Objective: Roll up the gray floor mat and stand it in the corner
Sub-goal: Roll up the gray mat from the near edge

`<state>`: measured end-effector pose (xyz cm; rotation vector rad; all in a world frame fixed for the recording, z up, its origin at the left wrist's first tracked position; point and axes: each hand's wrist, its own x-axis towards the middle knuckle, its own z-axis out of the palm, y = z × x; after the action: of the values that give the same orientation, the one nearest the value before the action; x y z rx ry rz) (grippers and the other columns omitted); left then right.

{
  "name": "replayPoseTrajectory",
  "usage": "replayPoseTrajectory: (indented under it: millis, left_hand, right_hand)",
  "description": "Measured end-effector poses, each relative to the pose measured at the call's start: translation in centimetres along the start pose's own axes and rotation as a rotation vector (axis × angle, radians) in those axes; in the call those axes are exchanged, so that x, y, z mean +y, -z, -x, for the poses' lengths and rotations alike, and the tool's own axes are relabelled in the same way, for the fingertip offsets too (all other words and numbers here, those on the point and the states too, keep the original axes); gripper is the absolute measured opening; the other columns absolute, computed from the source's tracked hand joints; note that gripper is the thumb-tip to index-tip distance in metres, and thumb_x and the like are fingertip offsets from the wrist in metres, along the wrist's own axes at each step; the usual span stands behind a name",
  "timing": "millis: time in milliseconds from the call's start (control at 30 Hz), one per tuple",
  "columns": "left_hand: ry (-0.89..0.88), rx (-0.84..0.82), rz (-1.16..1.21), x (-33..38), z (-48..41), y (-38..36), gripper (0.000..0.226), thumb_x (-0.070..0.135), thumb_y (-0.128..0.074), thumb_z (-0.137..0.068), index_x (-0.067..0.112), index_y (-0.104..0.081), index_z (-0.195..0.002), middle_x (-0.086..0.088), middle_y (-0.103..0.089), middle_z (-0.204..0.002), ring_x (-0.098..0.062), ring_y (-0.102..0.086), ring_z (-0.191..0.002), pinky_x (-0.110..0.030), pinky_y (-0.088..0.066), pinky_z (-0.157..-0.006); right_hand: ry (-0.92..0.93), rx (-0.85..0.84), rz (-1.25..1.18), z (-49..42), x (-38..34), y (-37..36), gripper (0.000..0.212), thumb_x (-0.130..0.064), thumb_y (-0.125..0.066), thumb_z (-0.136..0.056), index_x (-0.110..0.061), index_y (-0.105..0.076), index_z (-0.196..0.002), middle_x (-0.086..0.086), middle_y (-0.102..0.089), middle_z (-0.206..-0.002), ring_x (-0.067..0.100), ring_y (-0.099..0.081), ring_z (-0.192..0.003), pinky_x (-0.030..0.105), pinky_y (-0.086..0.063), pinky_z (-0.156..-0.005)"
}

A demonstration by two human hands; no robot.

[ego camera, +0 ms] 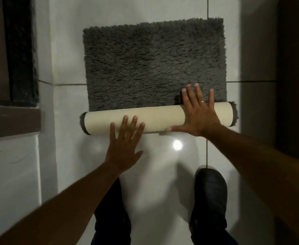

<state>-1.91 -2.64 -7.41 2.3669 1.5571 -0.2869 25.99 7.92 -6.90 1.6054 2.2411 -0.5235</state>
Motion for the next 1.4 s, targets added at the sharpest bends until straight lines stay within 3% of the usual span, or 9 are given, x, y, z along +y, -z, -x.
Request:
replayPoseTrajectory:
  millis: [267,400,500,667,767,900,1067,1233,1400]
  left_hand:
    - [0.155,-0.03,-0.095,-4.2,-10.5,3.7,0.144,0.07,-0.08,-0.053,0.017,0.005,-0.156,-0.017,0.0,-0.165,-0.041,0.006,-0.149,-0.076,-0.001,-0.11]
    - [0.188,0.003,-0.118,-3.8,-10.4,4.0,0.134,0.058,-0.083,-0.062,0.017,0.003,-0.157,-0.018,-0.004,-0.165,-0.046,0.001,-0.148,-0.077,-0.006,-0.109]
    - [0.255,-0.045,-0.126,-4.2,-12.5,4.8,0.118,0.049,-0.079,-0.074,0.022,0.001,-0.155,-0.016,-0.019,-0.161,-0.045,-0.015,-0.145,-0.075,-0.011,-0.11]
    - [0.198,0.004,-0.136,-4.6,-12.0,5.3,0.076,0.029,-0.072,-0.085,0.022,-0.032,-0.15,-0.014,-0.049,-0.141,-0.04,-0.044,-0.122,-0.067,-0.03,-0.102]
    - [0.114,-0.038,-0.107,-3.6,-8.8,5.0,0.072,0.038,-0.073,-0.083,0.023,-0.041,-0.145,-0.013,-0.057,-0.135,-0.039,-0.05,-0.118,-0.065,-0.035,-0.099]
    - [0.088,-0.313,-0.056,-1.5,-4.8,4.4,0.081,0.052,-0.066,-0.083,0.034,-0.024,-0.15,-0.002,-0.045,-0.145,-0.032,-0.04,-0.126,-0.06,-0.032,-0.102]
    - [0.09,-0.536,0.142,-3.4,-8.8,5.3,0.092,0.052,-0.072,-0.08,0.041,-0.016,-0.153,-0.001,-0.032,-0.158,-0.037,-0.027,-0.141,-0.063,-0.019,-0.109]
    - [-0.12,0.038,0.079,-4.5,-6.6,5.4,0.086,0.057,-0.058,-0.087,0.021,-0.022,-0.156,-0.012,-0.023,-0.163,-0.035,-0.016,-0.149,-0.066,-0.015,-0.114]
    - [0.06,-0.147,-0.032,-3.8,-9.4,5.1,0.132,0.091,-0.053,-0.058,0.021,0.001,-0.157,-0.014,-0.002,-0.166,-0.042,0.004,-0.149,-0.074,0.0,-0.112]
  right_hand:
    - [0.065,0.102,0.048,0.4,0.0,0.4,0.128,-0.084,-0.055,-0.071,-0.002,-0.007,-0.156,0.022,-0.004,-0.165,0.04,0.001,-0.152,0.07,-0.003,-0.116]
    - [0.008,0.088,0.105,-5.1,0.9,3.3,0.117,-0.06,-0.073,-0.075,-0.009,-0.008,-0.157,0.023,-0.014,-0.163,0.044,-0.008,-0.15,0.07,-0.001,-0.116]
    - [0.002,0.061,0.194,-6.7,1.6,4.3,0.103,-0.048,-0.079,-0.074,-0.011,-0.022,-0.15,0.024,-0.043,-0.145,0.044,-0.038,-0.135,0.068,-0.022,-0.113]
    - [0.044,0.057,0.127,-4.9,1.6,4.0,0.084,-0.045,-0.079,-0.075,-0.014,-0.037,-0.14,0.019,-0.056,-0.132,0.039,-0.05,-0.122,0.06,-0.034,-0.106]
    - [0.067,-0.067,0.02,-0.7,0.9,2.4,0.085,-0.049,-0.079,-0.074,-0.017,-0.037,-0.141,0.015,-0.055,-0.136,0.036,-0.049,-0.124,0.057,-0.032,-0.107]
    - [0.048,-0.191,-0.046,4.1,0.2,0.1,0.097,-0.056,-0.075,-0.074,-0.019,-0.026,-0.15,0.011,-0.044,-0.15,0.032,-0.038,-0.138,0.061,-0.024,-0.114]
    - [0.049,-0.076,-0.036,8.7,-0.7,-2.1,0.125,-0.079,-0.061,-0.069,-0.006,-0.009,-0.157,0.02,-0.009,-0.165,0.039,-0.002,-0.152,0.07,-0.007,-0.116]
    - [-0.047,-0.075,0.045,1.5,0.4,0.5,0.142,-0.103,-0.022,-0.056,-0.007,0.005,-0.157,0.018,0.01,-0.165,0.037,0.016,-0.151,0.072,0.002,-0.114]
    - [0.083,0.086,0.014,-1.2,1.5,2.5,0.135,-0.101,-0.026,-0.064,-0.005,-0.007,-0.157,0.017,-0.004,-0.167,0.033,0.005,-0.153,0.071,0.001,-0.115]
